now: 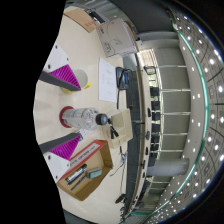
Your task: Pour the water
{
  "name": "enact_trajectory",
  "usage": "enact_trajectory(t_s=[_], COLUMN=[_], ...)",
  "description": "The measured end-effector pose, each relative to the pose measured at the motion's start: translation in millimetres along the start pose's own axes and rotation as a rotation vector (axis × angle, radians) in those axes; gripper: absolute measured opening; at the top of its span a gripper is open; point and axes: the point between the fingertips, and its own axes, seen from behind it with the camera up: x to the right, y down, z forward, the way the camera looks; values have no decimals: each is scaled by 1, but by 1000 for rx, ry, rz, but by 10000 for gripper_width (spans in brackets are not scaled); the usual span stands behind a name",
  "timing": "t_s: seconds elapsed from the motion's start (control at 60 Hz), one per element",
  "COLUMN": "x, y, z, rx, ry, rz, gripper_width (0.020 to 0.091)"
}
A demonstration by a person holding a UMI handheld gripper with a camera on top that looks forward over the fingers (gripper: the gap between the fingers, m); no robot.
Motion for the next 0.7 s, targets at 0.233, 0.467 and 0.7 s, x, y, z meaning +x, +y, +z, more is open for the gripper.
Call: enact_trajectory(t_s=[0.233, 0.467, 0.7], x=[-49, -107, -128], y=[-20, 9, 29], z=[-131, -211, -248], rx=[6, -25, -35], ry=[58, 56, 65], rz=[-32, -33, -22], gripper_width=[862, 859, 859])
